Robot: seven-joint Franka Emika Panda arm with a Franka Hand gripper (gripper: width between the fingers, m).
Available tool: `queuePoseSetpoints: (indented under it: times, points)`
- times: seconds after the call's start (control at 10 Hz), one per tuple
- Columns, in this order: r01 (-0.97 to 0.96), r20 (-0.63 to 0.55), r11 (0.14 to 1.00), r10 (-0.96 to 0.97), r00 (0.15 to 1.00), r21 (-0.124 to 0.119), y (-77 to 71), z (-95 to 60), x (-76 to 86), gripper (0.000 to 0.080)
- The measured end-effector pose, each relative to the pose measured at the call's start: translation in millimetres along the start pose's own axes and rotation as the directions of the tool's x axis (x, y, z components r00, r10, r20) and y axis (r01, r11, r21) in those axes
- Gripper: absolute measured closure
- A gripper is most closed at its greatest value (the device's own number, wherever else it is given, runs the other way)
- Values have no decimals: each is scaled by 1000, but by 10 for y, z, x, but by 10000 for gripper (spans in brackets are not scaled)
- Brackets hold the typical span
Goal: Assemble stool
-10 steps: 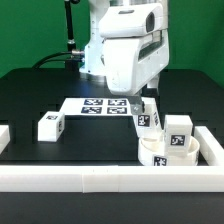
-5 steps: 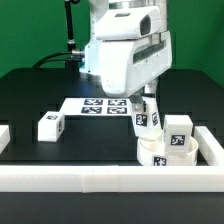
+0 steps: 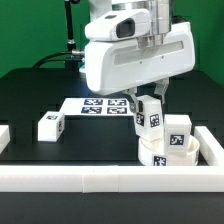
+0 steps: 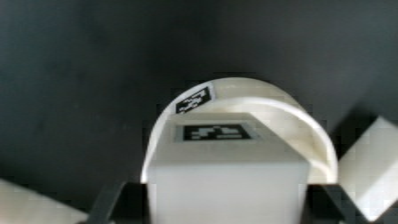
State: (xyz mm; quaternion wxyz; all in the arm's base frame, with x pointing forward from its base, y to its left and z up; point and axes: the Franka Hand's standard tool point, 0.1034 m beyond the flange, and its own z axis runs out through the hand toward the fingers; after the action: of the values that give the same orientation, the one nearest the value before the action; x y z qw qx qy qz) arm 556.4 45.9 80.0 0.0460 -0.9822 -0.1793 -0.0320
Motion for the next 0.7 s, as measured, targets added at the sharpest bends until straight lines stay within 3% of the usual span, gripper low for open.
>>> queuePoseSetpoints:
  times: [0.2, 0.3, 0.7]
  points:
    - [-329, -17, 944, 329, 944, 6, -113, 15, 12, 462]
    - [-525, -33, 851, 525, 850, 23, -185, 27, 15, 462]
    - [-764, -34, 642, 766, 641, 65, -224, 21, 51, 462]
